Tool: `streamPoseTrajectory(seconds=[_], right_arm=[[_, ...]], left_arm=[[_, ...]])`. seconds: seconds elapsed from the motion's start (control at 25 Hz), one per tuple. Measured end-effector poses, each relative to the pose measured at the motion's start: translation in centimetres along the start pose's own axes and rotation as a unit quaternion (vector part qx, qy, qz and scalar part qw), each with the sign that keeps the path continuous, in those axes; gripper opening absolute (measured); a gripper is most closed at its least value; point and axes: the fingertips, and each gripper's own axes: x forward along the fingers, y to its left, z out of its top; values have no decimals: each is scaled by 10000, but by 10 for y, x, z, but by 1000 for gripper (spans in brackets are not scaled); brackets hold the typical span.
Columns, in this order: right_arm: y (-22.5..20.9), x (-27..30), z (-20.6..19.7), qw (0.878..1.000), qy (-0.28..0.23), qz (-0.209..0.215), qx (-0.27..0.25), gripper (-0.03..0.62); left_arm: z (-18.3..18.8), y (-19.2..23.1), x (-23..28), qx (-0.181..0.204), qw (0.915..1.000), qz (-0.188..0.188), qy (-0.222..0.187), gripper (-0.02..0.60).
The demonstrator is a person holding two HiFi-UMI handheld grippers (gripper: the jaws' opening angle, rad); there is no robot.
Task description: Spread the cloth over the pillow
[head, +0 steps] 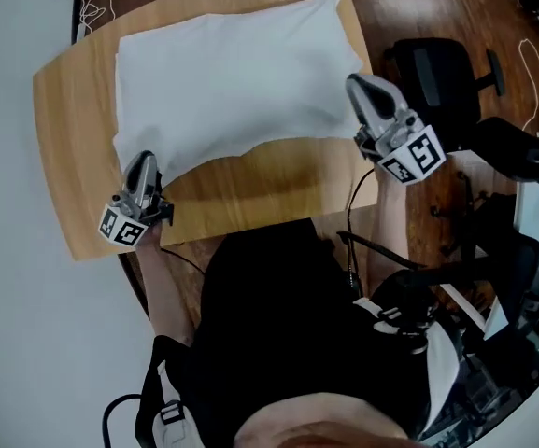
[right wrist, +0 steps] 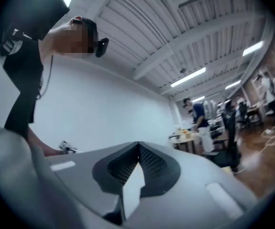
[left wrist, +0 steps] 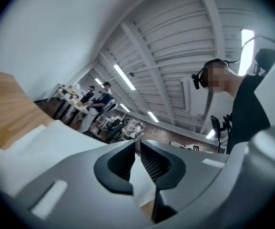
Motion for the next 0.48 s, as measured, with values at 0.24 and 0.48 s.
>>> streamPoseTrajectory(seconds=[0.24,0.48], right_arm=[[262,60,-68,9885,880,997,723,0],[357,28,-51,9948,692,732,-142,0]], left_arm=[[16,-151,22,669,9777,-1988,53,37],[-3,-235,-35,281,9648,-2563,-522,3]])
